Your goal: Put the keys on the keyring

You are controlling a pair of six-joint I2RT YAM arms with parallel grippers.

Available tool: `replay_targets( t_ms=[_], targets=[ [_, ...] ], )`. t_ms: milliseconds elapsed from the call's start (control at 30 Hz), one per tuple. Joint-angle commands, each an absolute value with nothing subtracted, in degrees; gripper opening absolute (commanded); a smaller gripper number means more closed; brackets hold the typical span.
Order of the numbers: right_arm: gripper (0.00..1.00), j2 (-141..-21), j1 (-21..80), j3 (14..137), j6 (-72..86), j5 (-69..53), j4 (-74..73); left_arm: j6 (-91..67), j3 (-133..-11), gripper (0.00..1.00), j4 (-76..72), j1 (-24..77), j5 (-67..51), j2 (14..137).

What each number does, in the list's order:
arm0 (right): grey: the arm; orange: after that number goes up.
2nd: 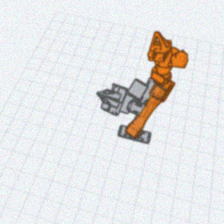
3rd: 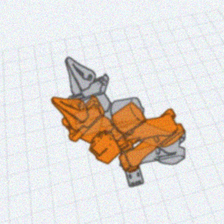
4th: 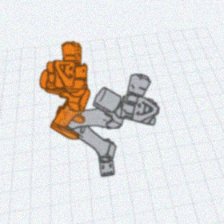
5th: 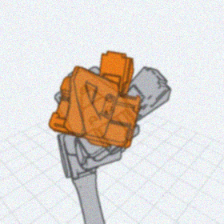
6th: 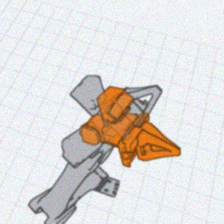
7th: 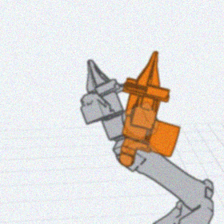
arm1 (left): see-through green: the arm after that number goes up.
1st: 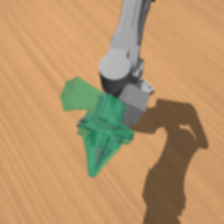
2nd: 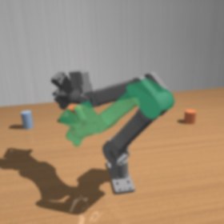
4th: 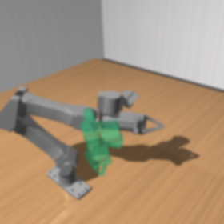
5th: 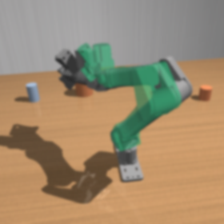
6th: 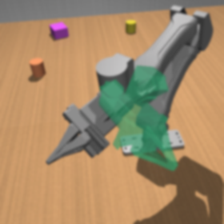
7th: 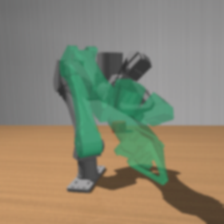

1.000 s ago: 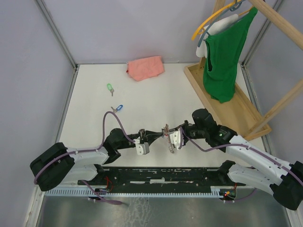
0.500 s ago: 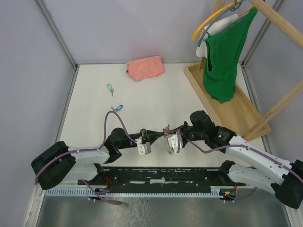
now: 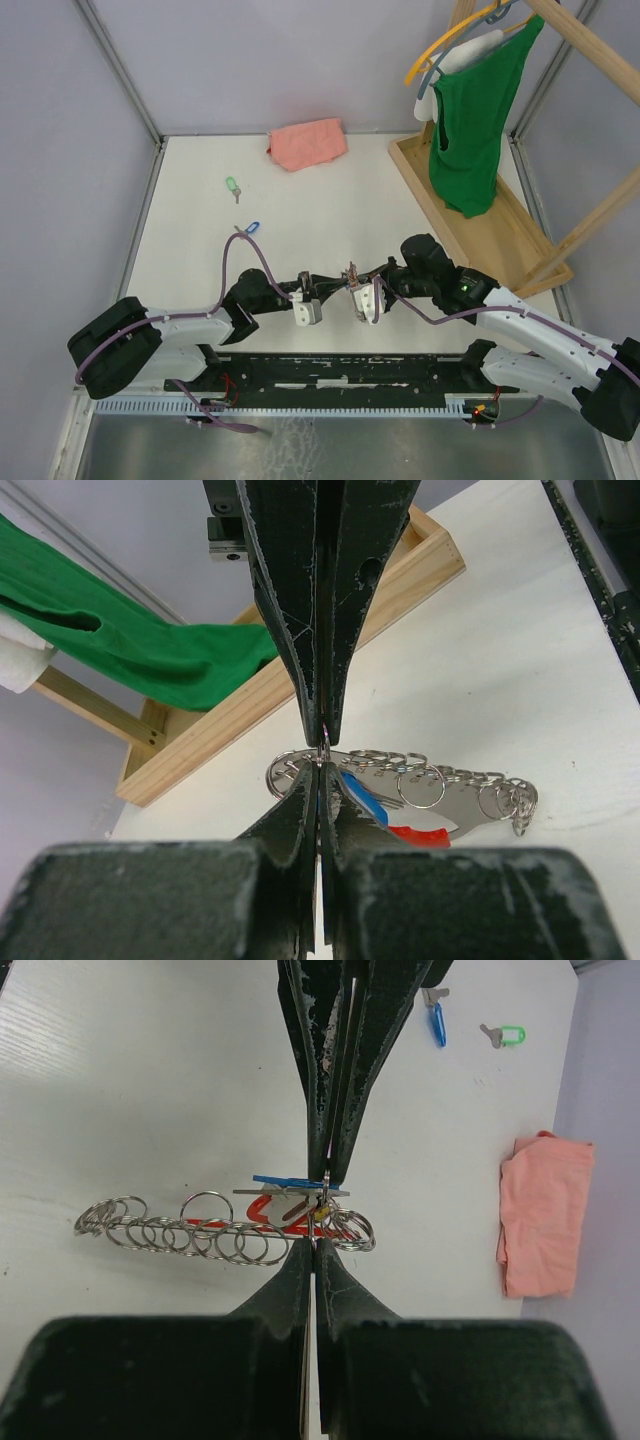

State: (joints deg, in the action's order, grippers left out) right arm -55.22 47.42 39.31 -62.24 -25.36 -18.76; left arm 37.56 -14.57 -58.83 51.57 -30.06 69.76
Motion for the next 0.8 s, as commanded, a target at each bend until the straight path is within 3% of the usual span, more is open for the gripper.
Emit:
replay_targets(
  t_ms=[0, 767],
  targets=[
    [0.01, -53.7, 47.7, 41.7, -61.4, -25.1, -14.5, 40.3, -16.7, 0.03, -60.2, 51.9, -29.3, 70.0],
    [0.01, -52.9, 47.7, 40.6, -60.9, -24.1, -13.1, 37.7, -17.6, 0.03, -57.8, 51.9, -25.9, 68.6]
  ],
)
